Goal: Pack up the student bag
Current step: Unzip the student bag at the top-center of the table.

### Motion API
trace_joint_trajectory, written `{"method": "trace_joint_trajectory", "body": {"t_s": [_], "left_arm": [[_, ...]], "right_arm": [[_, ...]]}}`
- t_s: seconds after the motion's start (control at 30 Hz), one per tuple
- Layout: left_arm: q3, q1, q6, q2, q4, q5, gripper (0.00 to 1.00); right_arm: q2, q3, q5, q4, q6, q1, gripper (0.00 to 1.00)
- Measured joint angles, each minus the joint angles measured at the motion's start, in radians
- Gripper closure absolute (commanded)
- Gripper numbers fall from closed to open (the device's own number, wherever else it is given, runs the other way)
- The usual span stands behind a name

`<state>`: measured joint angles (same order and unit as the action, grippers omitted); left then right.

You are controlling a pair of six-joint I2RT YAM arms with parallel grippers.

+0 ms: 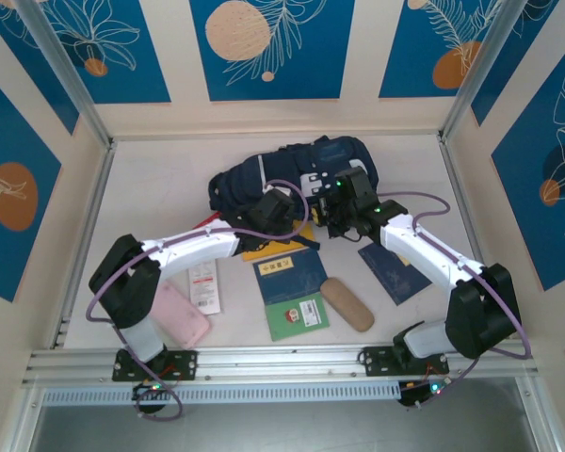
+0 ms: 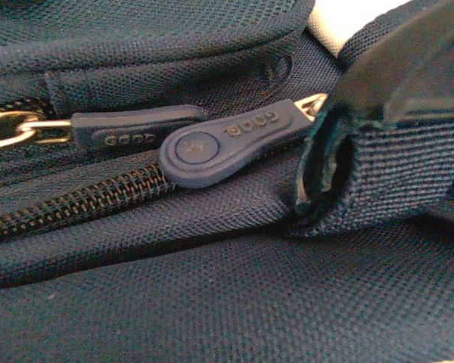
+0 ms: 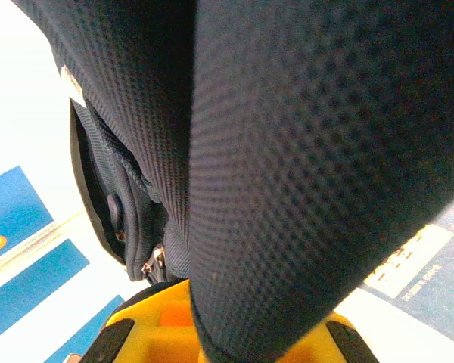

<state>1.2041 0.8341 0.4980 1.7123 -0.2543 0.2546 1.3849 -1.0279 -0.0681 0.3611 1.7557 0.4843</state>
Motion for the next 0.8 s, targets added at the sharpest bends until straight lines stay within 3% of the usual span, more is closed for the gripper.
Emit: {"method": "trace_joint_trajectory", "body": {"t_s": [0.8], "left_arm": [[-0.099, -0.026, -0.064, -0.069, -0.013, -0.238, 1.00]], "right_arm": [[-0.018, 0.084, 0.035, 0.020, -0.191, -0.073, 1.00]]}}
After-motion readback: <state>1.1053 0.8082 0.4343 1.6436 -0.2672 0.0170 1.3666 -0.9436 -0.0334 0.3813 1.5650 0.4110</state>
